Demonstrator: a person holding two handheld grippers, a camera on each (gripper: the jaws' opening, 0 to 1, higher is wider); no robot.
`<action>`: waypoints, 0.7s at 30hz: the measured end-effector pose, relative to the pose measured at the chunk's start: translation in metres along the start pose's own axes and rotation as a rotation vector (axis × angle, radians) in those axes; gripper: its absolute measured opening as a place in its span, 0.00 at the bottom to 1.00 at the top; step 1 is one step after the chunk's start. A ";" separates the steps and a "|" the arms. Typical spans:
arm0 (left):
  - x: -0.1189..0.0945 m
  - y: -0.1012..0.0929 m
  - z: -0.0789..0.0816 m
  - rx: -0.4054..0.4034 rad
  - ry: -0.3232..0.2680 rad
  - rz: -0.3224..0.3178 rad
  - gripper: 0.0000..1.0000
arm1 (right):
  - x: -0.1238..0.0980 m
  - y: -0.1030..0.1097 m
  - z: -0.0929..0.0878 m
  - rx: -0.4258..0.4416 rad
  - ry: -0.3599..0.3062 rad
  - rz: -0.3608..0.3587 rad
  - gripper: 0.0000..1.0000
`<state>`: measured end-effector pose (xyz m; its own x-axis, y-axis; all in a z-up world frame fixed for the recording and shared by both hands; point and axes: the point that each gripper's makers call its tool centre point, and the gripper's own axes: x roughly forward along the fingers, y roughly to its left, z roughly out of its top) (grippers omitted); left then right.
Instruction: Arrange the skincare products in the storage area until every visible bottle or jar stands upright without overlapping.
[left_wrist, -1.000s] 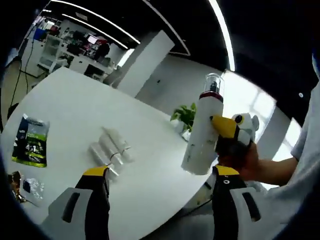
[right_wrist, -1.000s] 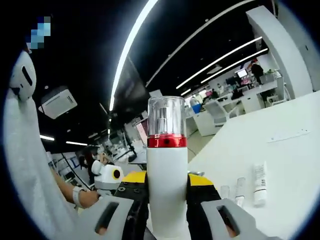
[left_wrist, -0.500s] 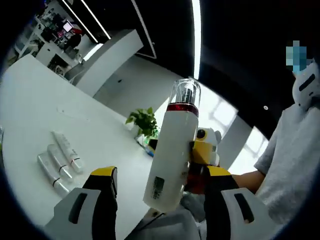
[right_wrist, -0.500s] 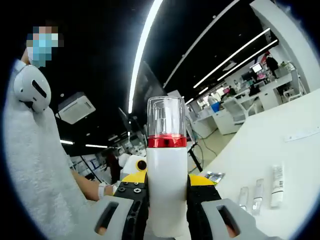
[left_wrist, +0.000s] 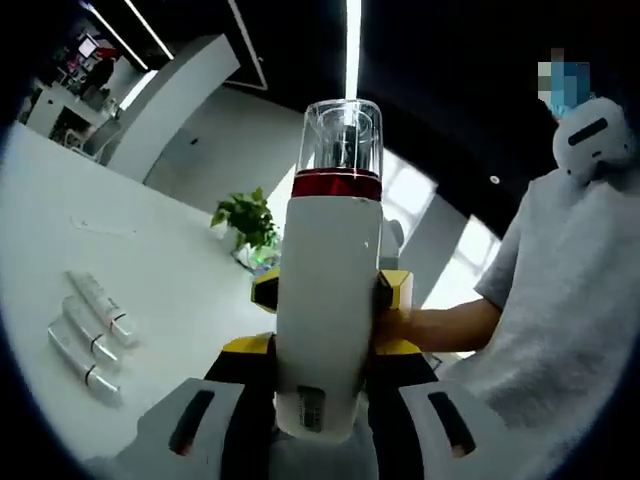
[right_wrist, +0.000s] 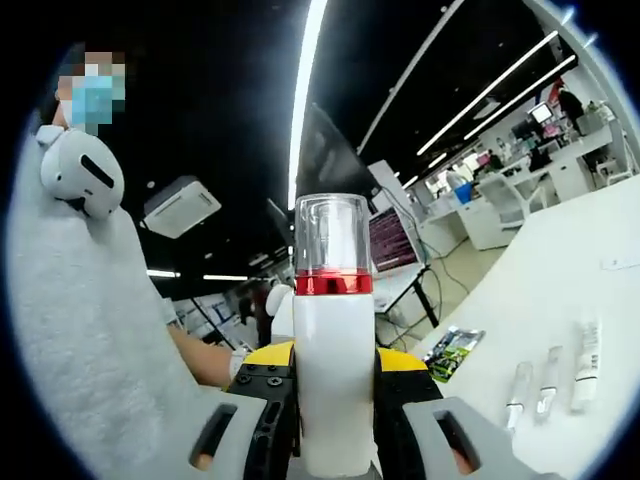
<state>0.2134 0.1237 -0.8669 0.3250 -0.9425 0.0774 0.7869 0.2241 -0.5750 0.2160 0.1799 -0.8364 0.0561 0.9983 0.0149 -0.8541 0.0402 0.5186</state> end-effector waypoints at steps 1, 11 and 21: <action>-0.001 -0.001 -0.002 0.007 0.010 -0.007 0.29 | 0.001 0.001 -0.001 0.006 0.004 0.006 0.21; -0.003 0.018 0.009 0.134 0.033 0.148 0.28 | 0.005 -0.014 0.009 -0.078 -0.034 -0.074 0.23; -0.020 0.062 0.009 0.326 0.144 0.433 0.28 | 0.013 -0.043 0.007 -0.225 0.055 -0.332 0.24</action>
<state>0.2601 0.1585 -0.8967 0.5976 -0.7667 -0.2346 0.7265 0.6416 -0.2459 0.2569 0.1913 -0.8520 0.3250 0.9301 -0.1711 -0.8865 0.3626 0.2874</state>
